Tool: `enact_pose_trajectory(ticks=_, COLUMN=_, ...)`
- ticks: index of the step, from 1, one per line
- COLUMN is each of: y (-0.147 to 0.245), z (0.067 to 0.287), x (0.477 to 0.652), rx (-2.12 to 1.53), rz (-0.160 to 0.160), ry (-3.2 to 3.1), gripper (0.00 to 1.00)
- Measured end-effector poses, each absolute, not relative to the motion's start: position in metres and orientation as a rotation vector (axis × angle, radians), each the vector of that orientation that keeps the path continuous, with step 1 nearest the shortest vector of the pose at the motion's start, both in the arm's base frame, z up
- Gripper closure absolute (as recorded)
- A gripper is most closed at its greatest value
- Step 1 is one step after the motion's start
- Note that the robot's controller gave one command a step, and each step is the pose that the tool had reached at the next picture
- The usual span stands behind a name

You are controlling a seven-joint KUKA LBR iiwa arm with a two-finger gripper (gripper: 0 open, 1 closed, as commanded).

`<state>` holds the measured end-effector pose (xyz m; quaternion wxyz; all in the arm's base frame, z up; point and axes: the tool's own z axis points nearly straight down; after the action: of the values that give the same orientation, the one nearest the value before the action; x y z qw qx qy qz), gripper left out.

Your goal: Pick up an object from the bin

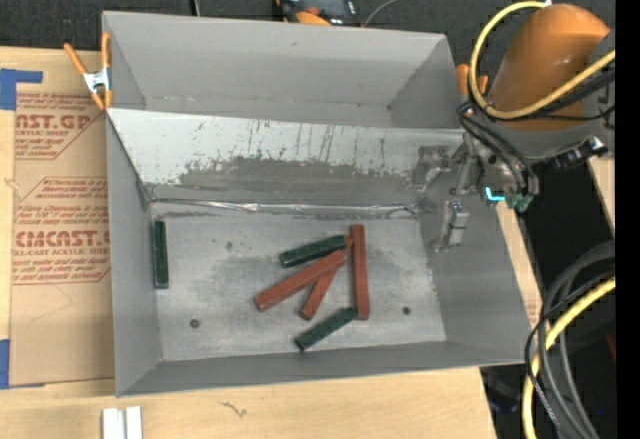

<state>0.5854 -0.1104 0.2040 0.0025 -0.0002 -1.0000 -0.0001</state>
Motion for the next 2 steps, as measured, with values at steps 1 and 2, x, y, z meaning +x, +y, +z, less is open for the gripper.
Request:
enact_pose_trajectory(ticks=1, y=-0.056, z=0.108, x=0.531, rx=0.401, rz=-0.005, ry=-3.11, gripper=0.0)
enact_pose_trajectory(ticks=2, y=0.021, z=0.069, x=0.52, rx=0.463, rz=-0.006, ry=-3.108, gripper=0.0)
